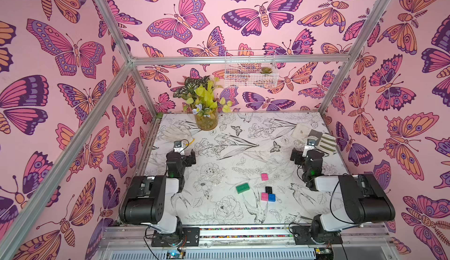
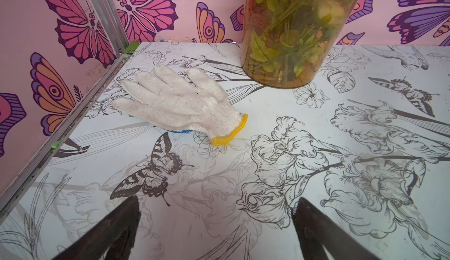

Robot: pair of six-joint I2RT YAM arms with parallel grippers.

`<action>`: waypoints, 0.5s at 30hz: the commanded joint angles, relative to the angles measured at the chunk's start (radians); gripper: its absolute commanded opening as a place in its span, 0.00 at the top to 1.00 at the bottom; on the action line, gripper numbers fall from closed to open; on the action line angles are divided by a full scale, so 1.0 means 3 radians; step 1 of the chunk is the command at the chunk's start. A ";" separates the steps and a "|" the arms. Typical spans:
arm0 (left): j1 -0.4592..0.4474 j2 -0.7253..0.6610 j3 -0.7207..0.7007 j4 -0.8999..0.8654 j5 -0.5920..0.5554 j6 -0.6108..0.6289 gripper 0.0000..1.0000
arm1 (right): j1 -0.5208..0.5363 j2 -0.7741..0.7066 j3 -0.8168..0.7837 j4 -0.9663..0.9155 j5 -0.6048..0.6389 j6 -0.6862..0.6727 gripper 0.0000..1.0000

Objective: Assemble the letter v with lego
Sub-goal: Pick up the lego brick from the center of the board.

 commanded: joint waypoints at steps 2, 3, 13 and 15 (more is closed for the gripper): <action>-0.0008 0.0011 0.0011 0.0010 -0.0037 0.0003 0.00 | -0.0019 -0.0017 0.0065 -0.0037 0.0042 0.0024 0.01; -0.0006 0.0011 0.0011 0.0006 -0.0037 0.0008 0.00 | -0.0017 -0.0019 0.0065 -0.0039 0.0037 0.0026 0.01; 0.0011 0.0011 0.0013 0.0001 -0.0013 0.0002 0.00 | -0.0022 -0.0019 0.0065 -0.0035 0.0037 0.0025 0.01; 0.0014 0.0010 0.0011 -0.0003 -0.0013 -0.0001 0.00 | -0.0024 -0.0021 0.0065 -0.0034 0.0037 0.0019 0.01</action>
